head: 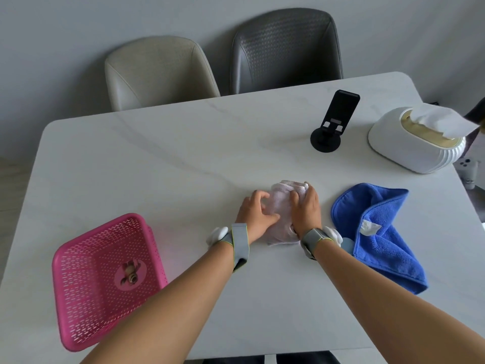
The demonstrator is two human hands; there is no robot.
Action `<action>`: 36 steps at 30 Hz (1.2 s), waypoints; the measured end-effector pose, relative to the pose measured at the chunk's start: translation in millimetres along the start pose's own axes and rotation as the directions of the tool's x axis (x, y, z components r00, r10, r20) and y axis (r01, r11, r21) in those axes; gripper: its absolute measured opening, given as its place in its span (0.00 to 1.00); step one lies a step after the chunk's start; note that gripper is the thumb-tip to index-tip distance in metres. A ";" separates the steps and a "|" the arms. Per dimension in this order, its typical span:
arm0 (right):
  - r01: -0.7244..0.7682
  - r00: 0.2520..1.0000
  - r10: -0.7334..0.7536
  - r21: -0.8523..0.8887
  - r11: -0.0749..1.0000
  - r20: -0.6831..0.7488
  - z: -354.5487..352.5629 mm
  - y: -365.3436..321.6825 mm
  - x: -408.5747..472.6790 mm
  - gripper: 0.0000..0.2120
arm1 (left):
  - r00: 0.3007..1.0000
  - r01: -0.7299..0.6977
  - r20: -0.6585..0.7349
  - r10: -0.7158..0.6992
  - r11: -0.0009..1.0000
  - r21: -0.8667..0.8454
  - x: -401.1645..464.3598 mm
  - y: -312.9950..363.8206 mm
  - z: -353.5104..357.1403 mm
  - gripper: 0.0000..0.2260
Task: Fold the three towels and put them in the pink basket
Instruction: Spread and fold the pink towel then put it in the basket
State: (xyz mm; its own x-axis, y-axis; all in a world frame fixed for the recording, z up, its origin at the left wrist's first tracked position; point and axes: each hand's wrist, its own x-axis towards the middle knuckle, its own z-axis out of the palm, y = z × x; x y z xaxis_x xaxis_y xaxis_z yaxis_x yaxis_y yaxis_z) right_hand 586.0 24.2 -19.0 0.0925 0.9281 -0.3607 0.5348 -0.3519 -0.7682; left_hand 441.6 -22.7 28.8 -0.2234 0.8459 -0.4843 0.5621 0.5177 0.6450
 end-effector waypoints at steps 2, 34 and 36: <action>0.032 0.999 -0.034 -0.089 0.996 -0.016 -1.2 5.9 4.0 0.26 | 0.996 0.042 0.077 -0.043 0.999 0.006 -2.8 -4.2 10.9 0.38; -0.170 0.509 -0.144 0.263 0.950 0.849 32.4 -149.3 -68.9 0.23 | 0.948 0.251 0.291 -0.126 0.860 -0.445 -101.1 -81.9 -225.0 0.38; -0.201 0.445 -0.115 0.224 0.954 0.888 54.3 -152.7 -87.0 0.28 | 0.960 0.260 0.232 -0.156 0.801 -0.539 -115.6 -107.0 -245.7 0.36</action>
State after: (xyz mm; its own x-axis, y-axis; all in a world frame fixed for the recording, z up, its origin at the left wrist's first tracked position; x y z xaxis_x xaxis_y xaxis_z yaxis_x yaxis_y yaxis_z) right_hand 450.6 -9.4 101.0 -0.7666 0.3448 -0.5417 0.3029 -0.5496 -0.7786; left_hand 211.7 -144.4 161.0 -0.1171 0.7018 -0.7027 -0.0367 0.7040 0.7092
